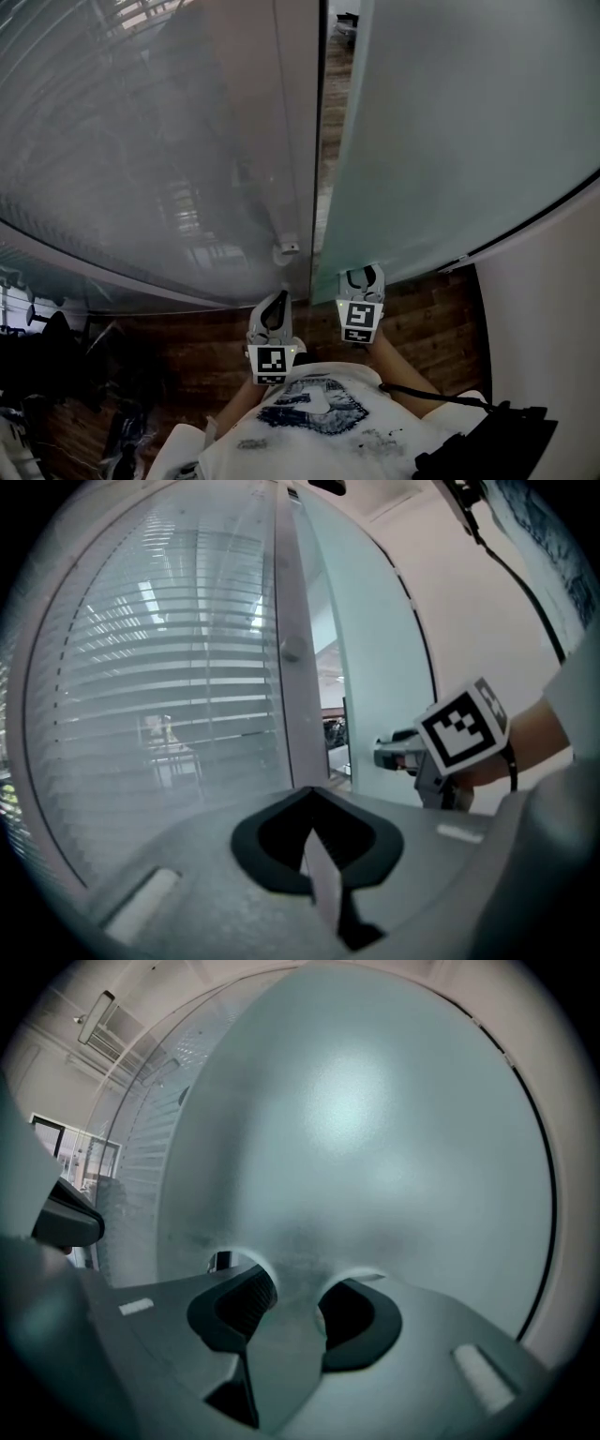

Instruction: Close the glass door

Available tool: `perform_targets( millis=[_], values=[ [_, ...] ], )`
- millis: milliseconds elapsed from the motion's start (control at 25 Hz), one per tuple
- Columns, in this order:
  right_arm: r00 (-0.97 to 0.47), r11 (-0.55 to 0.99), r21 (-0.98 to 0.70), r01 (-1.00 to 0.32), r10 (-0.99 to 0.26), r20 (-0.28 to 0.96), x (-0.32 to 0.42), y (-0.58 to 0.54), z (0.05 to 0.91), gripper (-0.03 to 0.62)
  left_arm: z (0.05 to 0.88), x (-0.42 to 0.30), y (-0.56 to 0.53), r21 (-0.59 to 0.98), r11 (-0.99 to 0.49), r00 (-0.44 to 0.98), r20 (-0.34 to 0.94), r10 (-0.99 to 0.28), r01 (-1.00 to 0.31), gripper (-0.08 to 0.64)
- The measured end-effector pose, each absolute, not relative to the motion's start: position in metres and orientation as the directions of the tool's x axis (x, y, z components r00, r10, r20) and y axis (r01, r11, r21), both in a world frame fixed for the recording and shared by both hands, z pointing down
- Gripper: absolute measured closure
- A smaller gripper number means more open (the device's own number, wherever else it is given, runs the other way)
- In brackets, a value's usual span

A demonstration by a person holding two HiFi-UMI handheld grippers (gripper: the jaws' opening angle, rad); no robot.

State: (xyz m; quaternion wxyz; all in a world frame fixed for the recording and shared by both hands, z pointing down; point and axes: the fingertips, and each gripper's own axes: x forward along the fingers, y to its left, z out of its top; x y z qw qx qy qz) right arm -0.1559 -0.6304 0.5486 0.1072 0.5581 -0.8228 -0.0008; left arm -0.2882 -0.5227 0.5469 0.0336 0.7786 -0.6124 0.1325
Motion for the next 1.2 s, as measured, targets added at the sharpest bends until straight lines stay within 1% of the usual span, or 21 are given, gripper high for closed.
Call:
perform_targets(
  millis=[360,520,640,760,1040,1200],
  values=[
    [-0.334,0.357,0.124,-0.926,-0.926,0.178,-0.159,-0.648,0.549,0.434,0.549,-0.288,-0.528,-0.099,-0.319,0.289,0.242,-0.926,-0.942,0.558],
    [-0.323,0.346,0.123,-0.93,-0.93,0.174,-0.162,-0.658,0.549,0.434,0.553,-0.295,-0.53,-0.13,-0.348,0.31,0.245,-0.919,-0.928,0.558],
    [-0.315,0.338,0.123,-0.933,-0.933,0.176,-0.164,-0.666,0.549,0.434,0.551,-0.301,-0.533,-0.122,-0.351,0.315,0.242,-0.918,-0.928,0.558],
    [-0.309,0.333,0.124,-0.935,-0.934,0.176,-0.165,-0.673,0.55,0.434,0.554,-0.306,-0.534,-0.148,-0.363,0.321,0.245,-0.915,-0.92,0.558],
    [-0.298,0.324,0.127,-0.938,-0.936,0.185,-0.168,-0.689,0.551,0.434,0.548,-0.307,-0.54,-0.113,-0.369,0.338,0.229,-0.913,-0.922,0.558],
    [-0.292,0.318,0.123,-0.94,-0.937,0.194,-0.168,-0.694,0.551,0.434,0.549,-0.306,-0.542,-0.132,-0.383,0.347,0.23,-0.909,-0.914,0.558]
  ],
)
